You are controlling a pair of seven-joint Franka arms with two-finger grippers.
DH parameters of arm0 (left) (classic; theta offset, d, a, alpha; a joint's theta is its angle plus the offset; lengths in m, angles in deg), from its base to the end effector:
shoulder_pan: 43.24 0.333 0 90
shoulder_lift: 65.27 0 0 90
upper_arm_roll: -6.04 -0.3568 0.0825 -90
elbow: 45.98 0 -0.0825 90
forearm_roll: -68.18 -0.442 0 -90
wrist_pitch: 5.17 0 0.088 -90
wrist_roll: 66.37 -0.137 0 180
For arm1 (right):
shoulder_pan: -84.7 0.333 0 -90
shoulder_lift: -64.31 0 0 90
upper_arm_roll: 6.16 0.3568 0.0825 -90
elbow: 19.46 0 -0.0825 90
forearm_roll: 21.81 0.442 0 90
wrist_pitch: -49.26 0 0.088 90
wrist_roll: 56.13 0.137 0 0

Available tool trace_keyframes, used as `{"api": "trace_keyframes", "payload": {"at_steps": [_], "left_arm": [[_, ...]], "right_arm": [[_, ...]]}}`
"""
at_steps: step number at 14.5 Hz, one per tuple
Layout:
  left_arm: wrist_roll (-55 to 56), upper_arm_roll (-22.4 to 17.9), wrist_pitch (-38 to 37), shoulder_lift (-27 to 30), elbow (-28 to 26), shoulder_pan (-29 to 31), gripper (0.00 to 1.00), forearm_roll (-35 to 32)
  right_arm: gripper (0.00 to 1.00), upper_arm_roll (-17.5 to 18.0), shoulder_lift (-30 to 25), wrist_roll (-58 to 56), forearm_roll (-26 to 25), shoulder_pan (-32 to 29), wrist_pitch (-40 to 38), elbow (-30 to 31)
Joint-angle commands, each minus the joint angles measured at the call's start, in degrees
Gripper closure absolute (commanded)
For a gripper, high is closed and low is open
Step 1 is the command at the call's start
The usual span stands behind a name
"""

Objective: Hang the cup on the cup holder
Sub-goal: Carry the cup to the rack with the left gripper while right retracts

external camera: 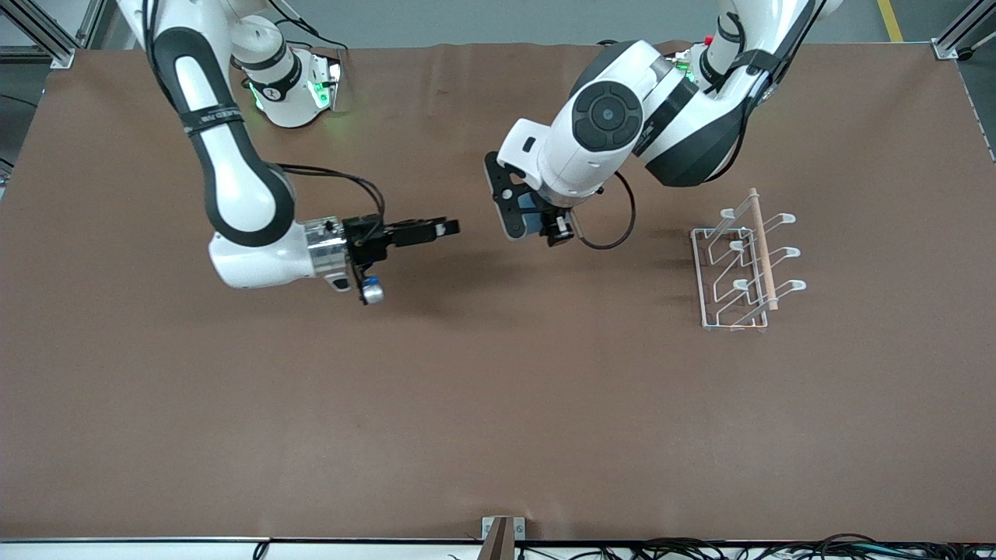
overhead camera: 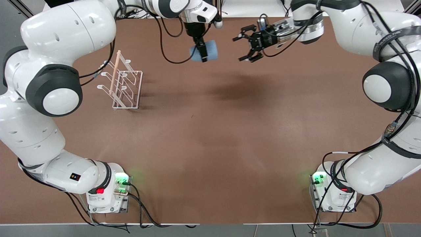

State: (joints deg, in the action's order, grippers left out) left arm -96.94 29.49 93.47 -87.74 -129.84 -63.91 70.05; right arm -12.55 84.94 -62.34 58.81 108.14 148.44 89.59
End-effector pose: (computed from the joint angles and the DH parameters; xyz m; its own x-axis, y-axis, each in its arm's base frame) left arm 0.5451 -0.4789 0.4592 0.2900 -0.9570 0.0035 -0.9358 -0.2828 0.2107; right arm 0.6002 0.3141 0.3312 0.8501 0.1004 -0.5170 -0.4524 -0.3636 -0.8144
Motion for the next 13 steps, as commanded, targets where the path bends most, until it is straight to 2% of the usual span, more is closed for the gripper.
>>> {"api": "trace_keyframes", "payload": {"at_steps": [1,4,6,7,9,11,13], "left_arm": [[-1.0,-0.3,-7.9,1.2,1.4,0.4,0.76,-9.8],[-2.8,0.0,-15.3,1.1,1.3,0.1,0.98,-22.9],[-8.2,0.4,-20.4,0.6,0.5,-1.9,1.00,-33.8],[-8.9,0.3,-23.5,0.1,0.3,-3.2,1.00,-38.0],[-8.5,0.3,-28.3,-2.1,-0.9,-3.6,1.00,-43.2],[-8.4,0.3,-30.2,-2.8,-6.7,-3.8,1.00,-51.5],[-7.5,0.2,-30.3,-3.4,-13.2,-3.1,1.00,-57.9]], "right_arm": [[0.00,-3.7,-3.7,1.7,-9.5,-1.5,1.4,0.8],[0.00,-9.2,-6.3,3.9,-23.5,-1.5,3.5,0.3],[0.00,-13.5,-6.9,3.9,-34.1,-1.5,3.5,-1.8],[0.00,-14.7,-7.2,3.9,-37.8,-1.5,3.6,-2.3],[0.00,-17.0,-7.6,4.0,-45.7,-1.5,3.6,-3.8],[0.00,-18.3,-7.8,7.9,-54.6,-1.5,3.6,-7.8],[0.00,-18.2,-8.4,14.9,-61.4,-0.8,3.9,-10.9]]}}
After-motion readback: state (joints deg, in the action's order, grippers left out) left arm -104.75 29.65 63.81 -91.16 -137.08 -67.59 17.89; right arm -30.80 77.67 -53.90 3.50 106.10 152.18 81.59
